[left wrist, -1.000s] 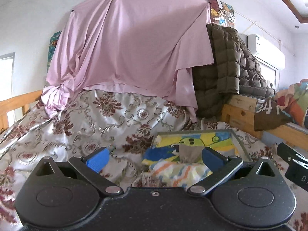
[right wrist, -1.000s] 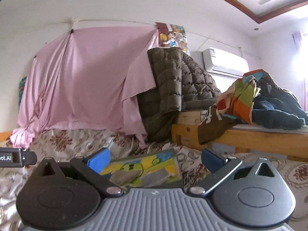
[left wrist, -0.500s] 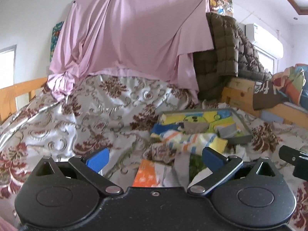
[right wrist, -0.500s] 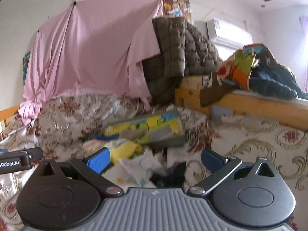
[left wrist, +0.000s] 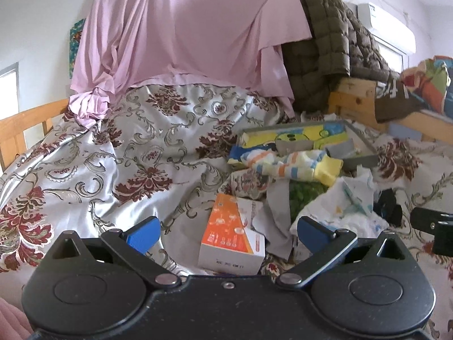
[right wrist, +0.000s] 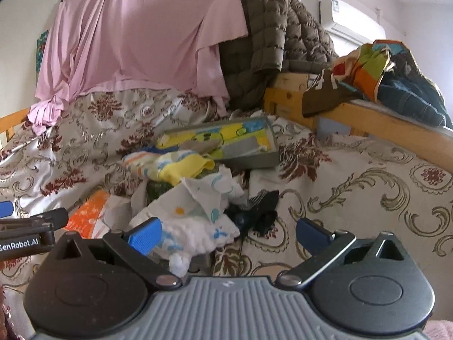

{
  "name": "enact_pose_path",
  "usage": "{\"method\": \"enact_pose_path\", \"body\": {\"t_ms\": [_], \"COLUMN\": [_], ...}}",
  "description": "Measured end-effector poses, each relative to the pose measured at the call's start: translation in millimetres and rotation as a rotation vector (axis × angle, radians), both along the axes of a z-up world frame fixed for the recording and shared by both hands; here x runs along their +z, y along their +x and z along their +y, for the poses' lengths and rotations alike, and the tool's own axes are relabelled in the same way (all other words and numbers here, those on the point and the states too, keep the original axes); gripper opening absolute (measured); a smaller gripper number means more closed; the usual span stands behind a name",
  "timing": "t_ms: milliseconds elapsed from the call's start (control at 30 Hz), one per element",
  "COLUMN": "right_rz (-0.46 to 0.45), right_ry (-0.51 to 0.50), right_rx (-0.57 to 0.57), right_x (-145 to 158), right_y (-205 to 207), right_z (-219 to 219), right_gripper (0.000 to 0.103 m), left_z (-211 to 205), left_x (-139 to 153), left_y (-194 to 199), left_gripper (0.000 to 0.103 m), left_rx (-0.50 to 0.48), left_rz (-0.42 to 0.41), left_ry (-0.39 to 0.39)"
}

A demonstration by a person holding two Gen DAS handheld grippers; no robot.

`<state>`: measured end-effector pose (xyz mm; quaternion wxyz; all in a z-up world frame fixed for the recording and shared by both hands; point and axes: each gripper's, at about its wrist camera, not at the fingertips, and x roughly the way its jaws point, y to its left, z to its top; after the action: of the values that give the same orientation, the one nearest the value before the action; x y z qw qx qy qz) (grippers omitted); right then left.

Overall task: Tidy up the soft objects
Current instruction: 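Move both grippers back over the pile of soft items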

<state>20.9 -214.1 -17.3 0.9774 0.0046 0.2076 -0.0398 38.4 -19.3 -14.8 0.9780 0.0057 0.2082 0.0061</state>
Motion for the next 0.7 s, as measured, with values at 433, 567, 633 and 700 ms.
{"method": "enact_pose_path", "body": {"t_ms": [433, 567, 633, 700], "right_rz": [0.064, 0.073, 0.077, 0.081], "right_ry": [0.015, 0.013, 0.013, 0.011], "right_rx": [0.016, 0.022, 0.024, 0.025], "right_x": [-8.4, -9.3, -9.4, -9.9], "right_y": [10.3, 11.6, 12.2, 12.7], "right_z": [-2.8, -1.9, -1.7, -1.4], "right_gripper": [0.103, 0.103, 0.103, 0.103], "left_z": [-5.9, -7.8, -7.7, -8.3], "left_x": [-6.9, -8.3, -8.7, -8.9], "left_y": [2.3, 2.6, 2.5, 2.5], "left_gripper": [0.102, 0.102, 0.102, 0.102], "left_rx": [-0.014, -0.017, -0.018, -0.019], "left_rz": [0.037, 0.043, 0.042, 0.043], "left_ry": [0.021, 0.031, 0.031, 0.033]}}
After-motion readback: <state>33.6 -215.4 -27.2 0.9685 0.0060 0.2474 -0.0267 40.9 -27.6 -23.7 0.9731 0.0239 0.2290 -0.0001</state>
